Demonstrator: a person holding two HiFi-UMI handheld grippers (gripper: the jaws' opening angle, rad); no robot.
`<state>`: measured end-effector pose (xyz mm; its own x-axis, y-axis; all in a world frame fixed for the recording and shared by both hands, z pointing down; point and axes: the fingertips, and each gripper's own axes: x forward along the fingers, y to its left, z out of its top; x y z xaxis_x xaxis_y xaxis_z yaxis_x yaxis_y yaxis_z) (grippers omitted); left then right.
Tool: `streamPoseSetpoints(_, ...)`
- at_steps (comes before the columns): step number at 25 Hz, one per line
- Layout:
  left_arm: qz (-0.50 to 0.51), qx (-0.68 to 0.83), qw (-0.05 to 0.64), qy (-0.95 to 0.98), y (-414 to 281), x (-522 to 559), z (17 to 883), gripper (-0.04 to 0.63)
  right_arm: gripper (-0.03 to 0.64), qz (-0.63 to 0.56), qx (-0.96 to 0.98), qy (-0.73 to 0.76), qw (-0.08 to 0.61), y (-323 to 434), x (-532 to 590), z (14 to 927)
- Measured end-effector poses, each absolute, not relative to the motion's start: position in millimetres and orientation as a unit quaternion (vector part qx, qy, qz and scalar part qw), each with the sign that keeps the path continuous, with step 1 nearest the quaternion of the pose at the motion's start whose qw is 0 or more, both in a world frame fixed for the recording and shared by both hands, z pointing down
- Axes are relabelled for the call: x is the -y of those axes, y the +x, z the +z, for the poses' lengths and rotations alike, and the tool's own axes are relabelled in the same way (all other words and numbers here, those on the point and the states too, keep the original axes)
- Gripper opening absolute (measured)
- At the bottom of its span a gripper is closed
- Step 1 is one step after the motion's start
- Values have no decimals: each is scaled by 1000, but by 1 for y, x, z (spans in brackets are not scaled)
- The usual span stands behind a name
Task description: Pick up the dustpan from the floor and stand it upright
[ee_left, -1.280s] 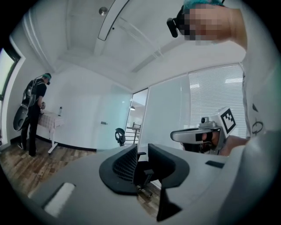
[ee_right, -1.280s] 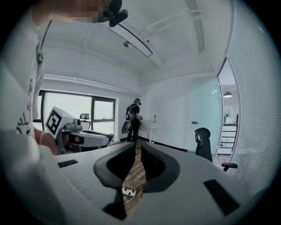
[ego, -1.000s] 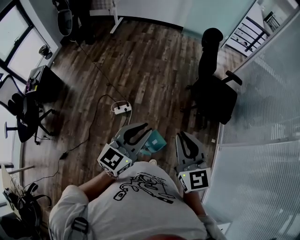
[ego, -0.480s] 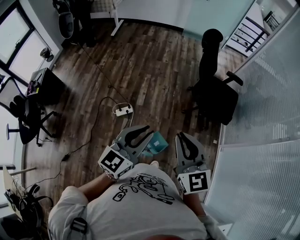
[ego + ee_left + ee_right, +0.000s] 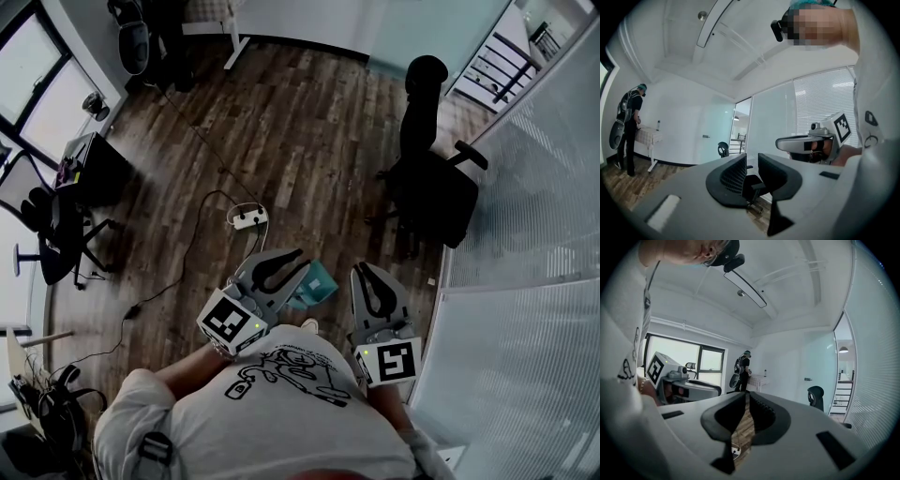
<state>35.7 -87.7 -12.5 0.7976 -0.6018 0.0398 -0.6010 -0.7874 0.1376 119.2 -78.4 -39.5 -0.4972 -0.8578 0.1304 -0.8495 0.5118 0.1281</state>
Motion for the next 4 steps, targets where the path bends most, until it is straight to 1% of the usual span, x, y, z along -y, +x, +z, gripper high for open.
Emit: streamPoseSetpoints(4, 2, 318, 74, 945, 33, 84, -10, 72, 25, -23, 864, 495, 90, 119, 75, -41)
